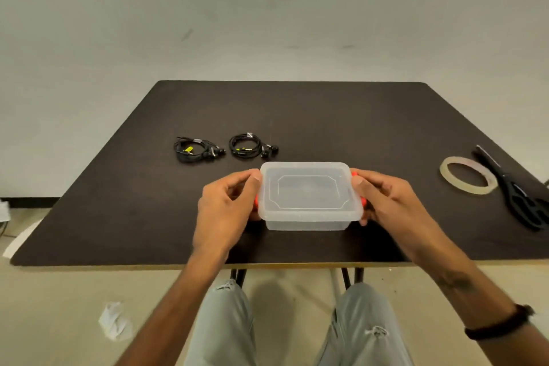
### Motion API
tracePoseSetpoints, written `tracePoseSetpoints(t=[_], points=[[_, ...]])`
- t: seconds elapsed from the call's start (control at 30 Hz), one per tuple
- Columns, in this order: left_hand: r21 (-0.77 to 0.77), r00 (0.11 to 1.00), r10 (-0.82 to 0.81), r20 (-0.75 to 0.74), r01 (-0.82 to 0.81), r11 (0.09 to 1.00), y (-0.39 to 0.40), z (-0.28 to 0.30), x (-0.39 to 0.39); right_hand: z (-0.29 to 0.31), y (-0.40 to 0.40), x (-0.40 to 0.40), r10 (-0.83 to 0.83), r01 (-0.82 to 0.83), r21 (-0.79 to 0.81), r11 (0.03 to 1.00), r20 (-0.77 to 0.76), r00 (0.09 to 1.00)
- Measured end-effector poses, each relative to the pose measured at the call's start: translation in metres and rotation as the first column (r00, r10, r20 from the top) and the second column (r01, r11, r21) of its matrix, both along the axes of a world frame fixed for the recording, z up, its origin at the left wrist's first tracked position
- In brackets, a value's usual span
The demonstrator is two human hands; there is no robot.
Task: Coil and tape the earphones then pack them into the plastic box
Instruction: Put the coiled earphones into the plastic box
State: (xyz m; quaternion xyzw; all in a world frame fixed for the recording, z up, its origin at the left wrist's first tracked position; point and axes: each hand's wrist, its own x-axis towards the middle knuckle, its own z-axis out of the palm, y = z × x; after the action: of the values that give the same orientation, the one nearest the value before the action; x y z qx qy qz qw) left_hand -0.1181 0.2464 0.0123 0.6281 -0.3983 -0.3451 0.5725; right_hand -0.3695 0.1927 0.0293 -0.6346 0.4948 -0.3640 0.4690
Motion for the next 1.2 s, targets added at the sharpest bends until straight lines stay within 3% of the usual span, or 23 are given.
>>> tracePoseSetpoints(t=[0.1,0.2,0.33,0.47,0.57,0.73,0.9,1.07,1.2], points=[[-0.063,0.982,0.089,0.168,-0.079,0.995,0.002,0.002,-0.006,-0.001,0.007,0.009,-0.048,0.033,-0.194,0.980,-0.076,0.996],[-0.087,0.974,0.104,0.200,-0.088,0.992,0.003,0.003,-0.007,-0.008,0.008,0.013,-0.126,0.099,-0.276,0.956,-0.085,0.988],[-0.063,0.972,0.135,0.193,-0.125,0.990,0.001,-0.010,-0.004,-0.021,0.000,0.005,-0.257,0.230,-0.206,0.951,-0.113,0.960],[-0.105,0.937,0.196,0.288,-0.173,0.979,0.003,-0.010,-0.007,-0.014,0.001,0.002,-0.392,0.335,-0.275,0.901,-0.191,0.900],[-0.142,0.905,0.203,0.375,-0.160,0.977,0.009,-0.004,-0.011,-0.008,0.007,0.004,-0.363,0.286,-0.305,0.909,-0.237,0.901],[-0.052,0.863,0.125,0.490,-0.114,0.992,0.013,0.006,-0.013,0.005,0.016,0.007,-0.334,0.279,-0.260,0.925,-0.200,0.921],[-0.097,0.923,0.122,0.365,-0.093,0.991,0.016,0.028,-0.017,0.033,0.018,0.010,-0.329,0.295,-0.234,0.926,-0.120,0.937],[-0.198,0.998,-0.038,0.059,0.049,0.979,-0.012,0.057,-0.021,0.071,-0.001,0.013,-0.247,0.263,-0.159,0.952,0.112,0.963],[-0.157,0.988,-0.147,-0.053,0.137,0.978,-0.071,0.067,-0.026,0.079,-0.042,0.015,-0.245,0.267,-0.051,0.962,0.266,0.932]])
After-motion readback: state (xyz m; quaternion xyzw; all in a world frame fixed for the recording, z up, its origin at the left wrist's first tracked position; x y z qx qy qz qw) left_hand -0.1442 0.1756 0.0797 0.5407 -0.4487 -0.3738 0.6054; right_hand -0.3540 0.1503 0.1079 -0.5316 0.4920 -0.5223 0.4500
